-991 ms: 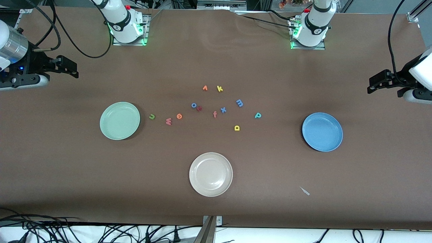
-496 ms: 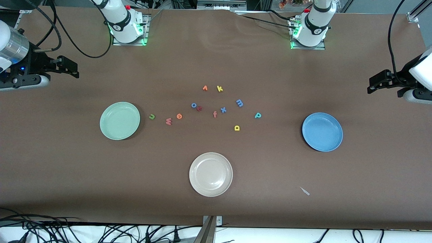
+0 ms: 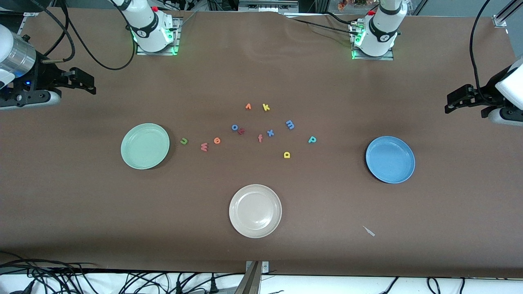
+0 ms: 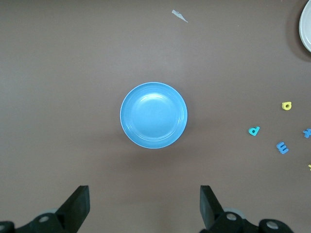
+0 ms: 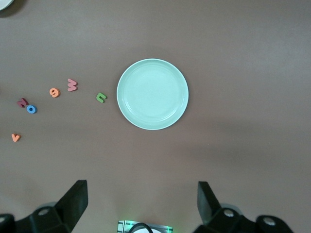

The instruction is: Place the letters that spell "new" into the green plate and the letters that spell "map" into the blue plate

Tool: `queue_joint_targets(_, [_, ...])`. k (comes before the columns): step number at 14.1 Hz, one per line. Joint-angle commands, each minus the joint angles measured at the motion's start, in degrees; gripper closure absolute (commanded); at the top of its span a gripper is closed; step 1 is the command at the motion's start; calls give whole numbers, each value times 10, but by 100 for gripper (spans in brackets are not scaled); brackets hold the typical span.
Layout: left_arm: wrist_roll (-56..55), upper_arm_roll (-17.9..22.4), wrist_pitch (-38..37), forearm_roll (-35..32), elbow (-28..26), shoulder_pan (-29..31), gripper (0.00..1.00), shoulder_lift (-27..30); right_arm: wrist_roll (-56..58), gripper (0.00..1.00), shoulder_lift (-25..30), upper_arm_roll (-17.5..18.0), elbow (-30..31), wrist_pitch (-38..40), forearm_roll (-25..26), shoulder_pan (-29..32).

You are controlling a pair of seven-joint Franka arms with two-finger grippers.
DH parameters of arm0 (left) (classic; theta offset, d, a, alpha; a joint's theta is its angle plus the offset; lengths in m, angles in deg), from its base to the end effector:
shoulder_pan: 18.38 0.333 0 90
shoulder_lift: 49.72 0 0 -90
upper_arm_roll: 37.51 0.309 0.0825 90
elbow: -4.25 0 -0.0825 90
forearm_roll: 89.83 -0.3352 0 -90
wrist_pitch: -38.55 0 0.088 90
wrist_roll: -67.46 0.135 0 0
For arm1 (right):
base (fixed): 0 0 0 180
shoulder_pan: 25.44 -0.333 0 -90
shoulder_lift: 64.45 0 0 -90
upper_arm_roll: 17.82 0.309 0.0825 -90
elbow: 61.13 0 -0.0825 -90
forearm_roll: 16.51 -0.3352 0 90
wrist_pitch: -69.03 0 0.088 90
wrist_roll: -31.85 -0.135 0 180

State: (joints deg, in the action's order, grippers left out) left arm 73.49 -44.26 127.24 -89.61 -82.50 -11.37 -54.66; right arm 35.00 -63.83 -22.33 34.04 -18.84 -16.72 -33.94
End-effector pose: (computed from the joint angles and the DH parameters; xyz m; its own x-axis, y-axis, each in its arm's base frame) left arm 0.5269 0.0045 0.5672 0.9937 -0.1007 -0.0500 -0.0999 -0.9948 0.0193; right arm 0.4903 0.0345 0.5542 0.9855 0.1241 -0.1159 0.1236 -0.9923 -0.0109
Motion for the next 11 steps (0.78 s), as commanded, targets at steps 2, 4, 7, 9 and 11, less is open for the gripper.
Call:
queue_joint_targets(2, [16, -1, 6, -2, -4, 1, 0, 4, -2, 0, 23, 0, 20, -6, 7, -2])
queue_joint_targets(4, [16, -2, 5, 2, -4, 1, 0, 4, -1, 0, 23, 0, 20, -7, 7, -2])
queue_joint_targets(7, [16, -2, 6, 2, -6, 0, 0, 3, -1, 0, 23, -1, 23, -7, 7, -2])
queue_joint_targets(9, [16, -2, 7, 2, -6, 0, 0, 3, 0, 0, 25, -2, 25, -8, 7, -2])
queue_joint_targets(11, [16, -2, 8, 2, -5, 1, 0, 3, 1, 0, 25, -2, 26, -9, 7, -2])
